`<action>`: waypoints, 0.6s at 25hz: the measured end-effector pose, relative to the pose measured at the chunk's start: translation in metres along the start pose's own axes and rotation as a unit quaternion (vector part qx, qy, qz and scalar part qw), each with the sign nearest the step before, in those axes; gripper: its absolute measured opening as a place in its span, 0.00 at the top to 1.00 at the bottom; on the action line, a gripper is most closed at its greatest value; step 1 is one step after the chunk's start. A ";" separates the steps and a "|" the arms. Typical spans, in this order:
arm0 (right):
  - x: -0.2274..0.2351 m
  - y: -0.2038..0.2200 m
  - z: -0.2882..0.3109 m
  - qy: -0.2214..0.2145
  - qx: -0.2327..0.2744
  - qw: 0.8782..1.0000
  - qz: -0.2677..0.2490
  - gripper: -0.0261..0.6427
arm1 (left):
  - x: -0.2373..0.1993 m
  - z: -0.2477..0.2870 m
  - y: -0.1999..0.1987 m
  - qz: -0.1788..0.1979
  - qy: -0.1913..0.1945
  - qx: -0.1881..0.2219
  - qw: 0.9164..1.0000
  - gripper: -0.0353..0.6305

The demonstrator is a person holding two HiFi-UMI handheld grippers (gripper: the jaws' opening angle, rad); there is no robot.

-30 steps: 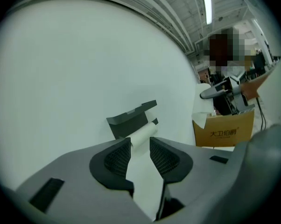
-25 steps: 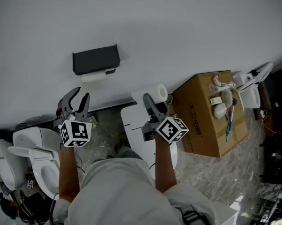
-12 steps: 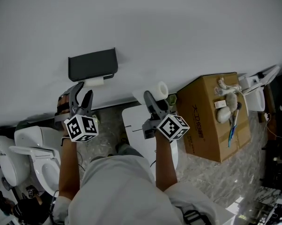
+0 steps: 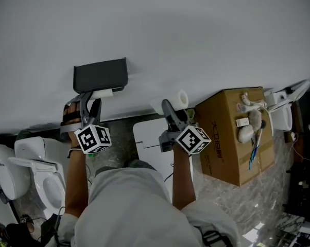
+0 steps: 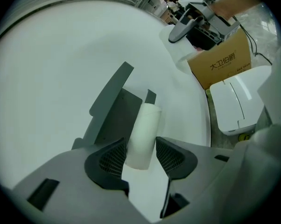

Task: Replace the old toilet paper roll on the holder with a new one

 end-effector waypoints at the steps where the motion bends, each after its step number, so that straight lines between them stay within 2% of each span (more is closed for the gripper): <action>1: 0.000 -0.001 0.002 -0.002 0.000 1.000 0.000 0.52 | 0.000 0.001 0.000 0.007 -0.003 -0.004 1.000 0.62; 3: 0.001 -0.002 0.004 -0.005 -0.001 1.000 0.002 0.52 | 0.001 0.001 -0.001 0.020 -0.005 -0.011 1.000 0.63; 7: 0.005 -0.004 0.008 -0.008 -0.003 1.000 0.010 0.52 | 0.000 0.002 -0.004 0.019 -0.001 -0.016 1.000 0.63; 15: 0.018 -0.009 0.003 -0.004 0.006 0.999 0.031 0.52 | 0.004 0.007 -0.020 0.032 0.010 -0.004 0.999 0.64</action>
Point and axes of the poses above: the fingertips, and each gripper's own axes: z forward along the fingers, x to its right, y out of its underside, the point moved 8 cm from there along -z, backward along the fingers, and after that the axes turned 11 degrees about y, right-handed, at the moved point
